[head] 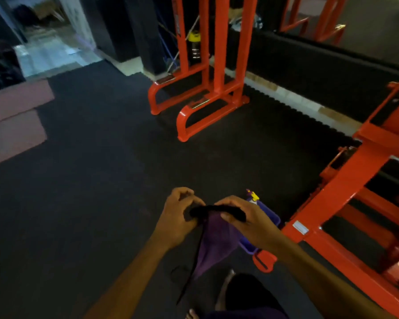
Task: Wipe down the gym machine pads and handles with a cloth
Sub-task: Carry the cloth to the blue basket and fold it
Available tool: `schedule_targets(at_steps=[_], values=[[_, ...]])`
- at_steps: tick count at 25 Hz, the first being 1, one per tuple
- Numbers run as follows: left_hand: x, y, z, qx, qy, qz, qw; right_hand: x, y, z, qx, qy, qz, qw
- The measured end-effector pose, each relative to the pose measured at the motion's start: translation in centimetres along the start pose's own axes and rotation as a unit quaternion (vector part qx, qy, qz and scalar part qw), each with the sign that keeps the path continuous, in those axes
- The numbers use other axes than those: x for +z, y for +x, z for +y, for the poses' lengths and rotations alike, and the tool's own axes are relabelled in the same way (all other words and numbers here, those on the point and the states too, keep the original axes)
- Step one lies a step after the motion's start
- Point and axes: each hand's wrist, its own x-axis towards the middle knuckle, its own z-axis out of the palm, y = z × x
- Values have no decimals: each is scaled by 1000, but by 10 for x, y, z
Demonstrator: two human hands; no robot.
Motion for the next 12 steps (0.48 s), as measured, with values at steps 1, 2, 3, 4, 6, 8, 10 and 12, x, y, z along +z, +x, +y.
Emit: schedule_targets(at_steps=[1,2,3,4,6,8,10,12], values=[[-9,31,-9,1,-40,-51,998,-13,24,7,1,0,-4,1000],[-16,61,-14,1,-79,-98,992,-28,47,15,1,-7,-2,1000],[-19,95,-17,7,-98,-124,987,-43,72,27,5,-19,11,1000],[-21,124,-22,20,-93,-128,987,-55,92,38,7,-31,28,999],[-20,181,-28,49,-79,-109,990,-75,132,53,6,-42,80,996],[-19,234,-34,110,-63,-103,987,-95,167,61,15,-45,118,992],[-16,282,-38,194,-62,-90,975,-117,198,60,28,-67,125,989],[-7,325,-34,231,-76,-95,965,-140,226,52,25,-103,126,986]])
